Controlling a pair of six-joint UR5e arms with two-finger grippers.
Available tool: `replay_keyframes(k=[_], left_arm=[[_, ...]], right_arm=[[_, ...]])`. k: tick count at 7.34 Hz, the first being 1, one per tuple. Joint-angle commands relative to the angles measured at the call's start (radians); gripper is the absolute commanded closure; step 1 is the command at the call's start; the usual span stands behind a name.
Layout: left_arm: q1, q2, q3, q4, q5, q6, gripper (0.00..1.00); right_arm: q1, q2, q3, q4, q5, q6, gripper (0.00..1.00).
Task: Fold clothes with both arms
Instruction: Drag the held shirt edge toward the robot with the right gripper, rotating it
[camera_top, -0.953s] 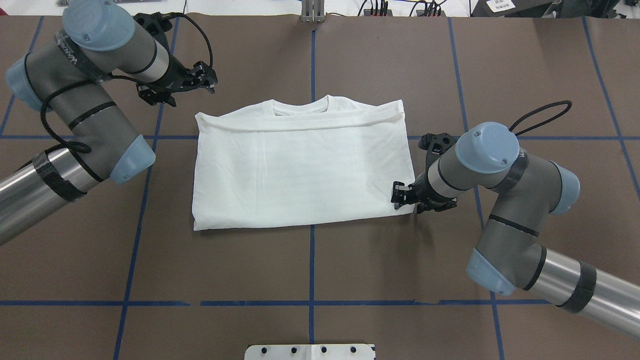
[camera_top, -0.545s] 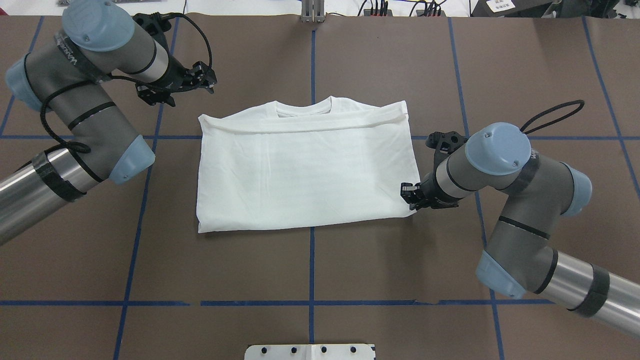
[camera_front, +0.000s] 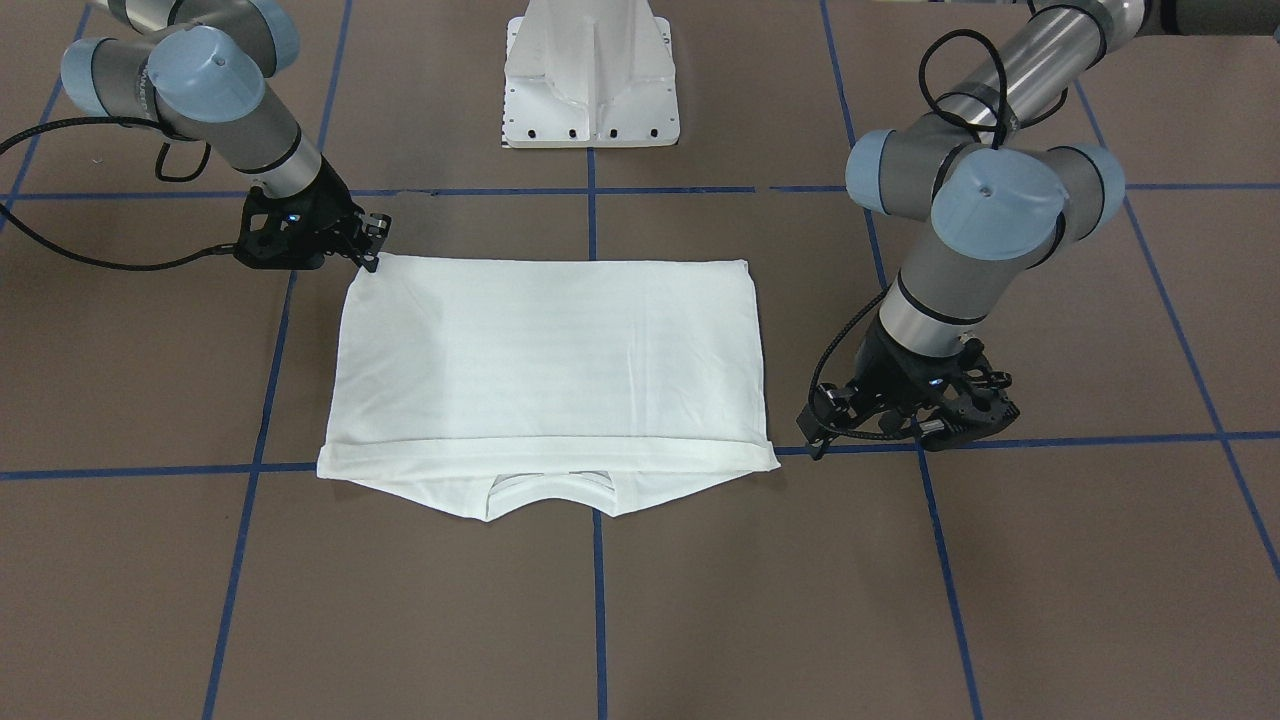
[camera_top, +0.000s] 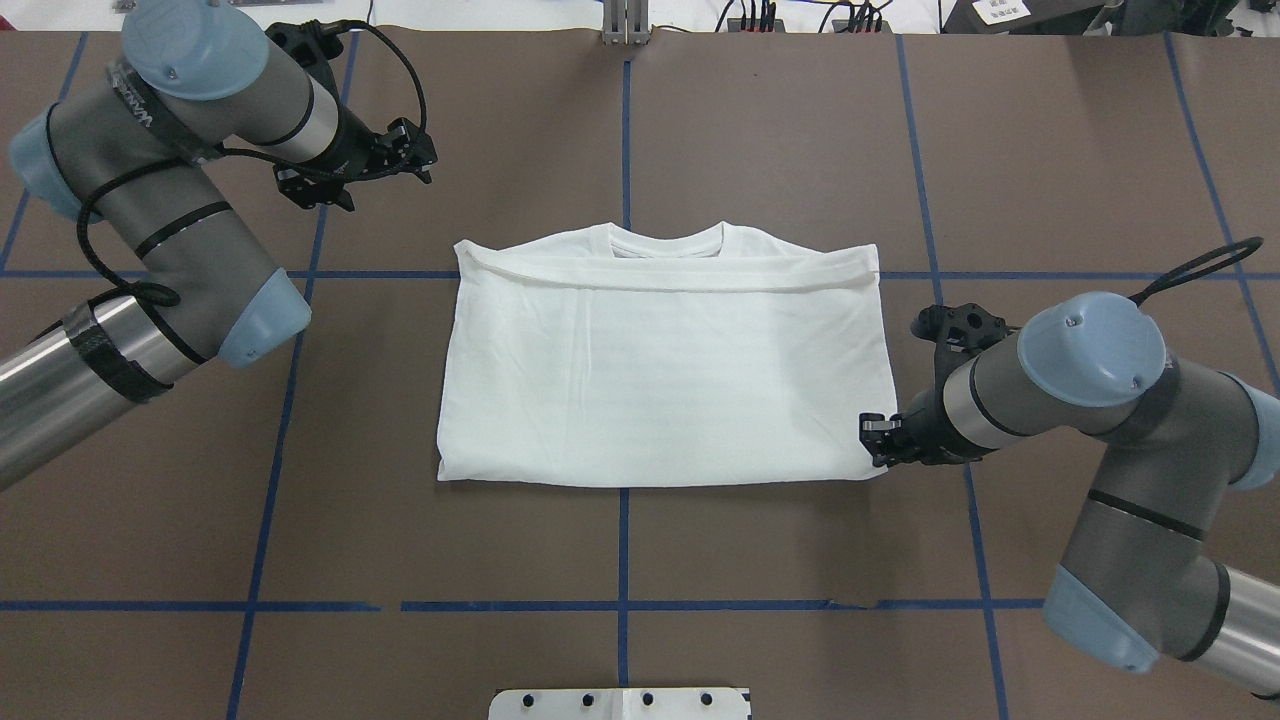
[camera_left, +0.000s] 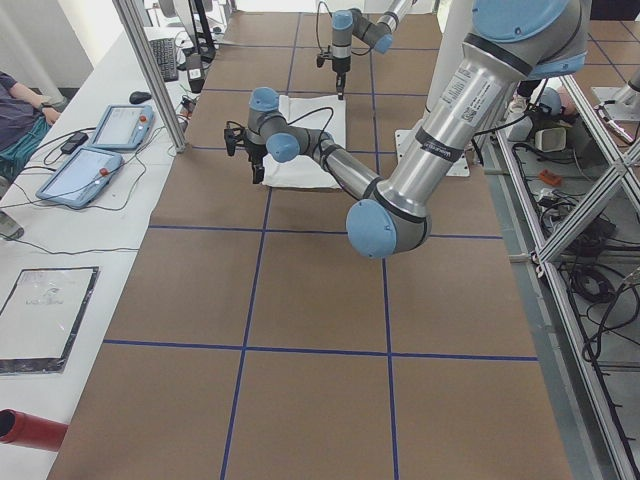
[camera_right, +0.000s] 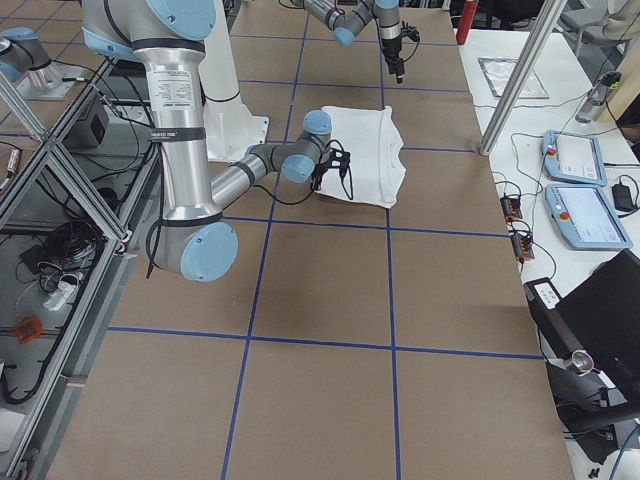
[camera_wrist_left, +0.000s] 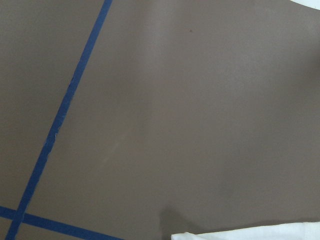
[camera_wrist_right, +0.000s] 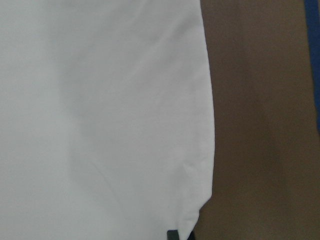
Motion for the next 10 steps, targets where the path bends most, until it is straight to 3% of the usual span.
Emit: replay_keyframes(k=[1,4,7,8,9,10], left_arm=[[0.0,0.0,-0.013,-0.002,0.001,-0.002,0.01],[0.002,0.003,-0.031,-0.002,0.004,-0.012,0.01],[0.009,0.009,-0.063,0.0,0.033,-0.04,0.01],[0.009,0.009,-0.071,0.0,0.034,-0.04,0.01],[0.02,0.009,-0.077,0.0,0.032,-0.04,0.01],[0.037,0.011,-0.085,0.0,0.024,-0.039,0.01]], right_arm=[[-0.087,-0.126,0.124,0.002,0.014,0.005,1.0],[-0.25,-0.27,0.257,0.005,0.011,0.005,1.0],[-0.4,-0.289,0.276,0.005,0.011,0.007,1.0],[-0.417,-0.283,0.279,0.005,0.009,0.007,0.78],[-0.422,-0.28,0.281,0.008,-0.002,0.007,0.01],[-0.384,-0.239,0.279,0.011,-0.003,0.007,0.0]])
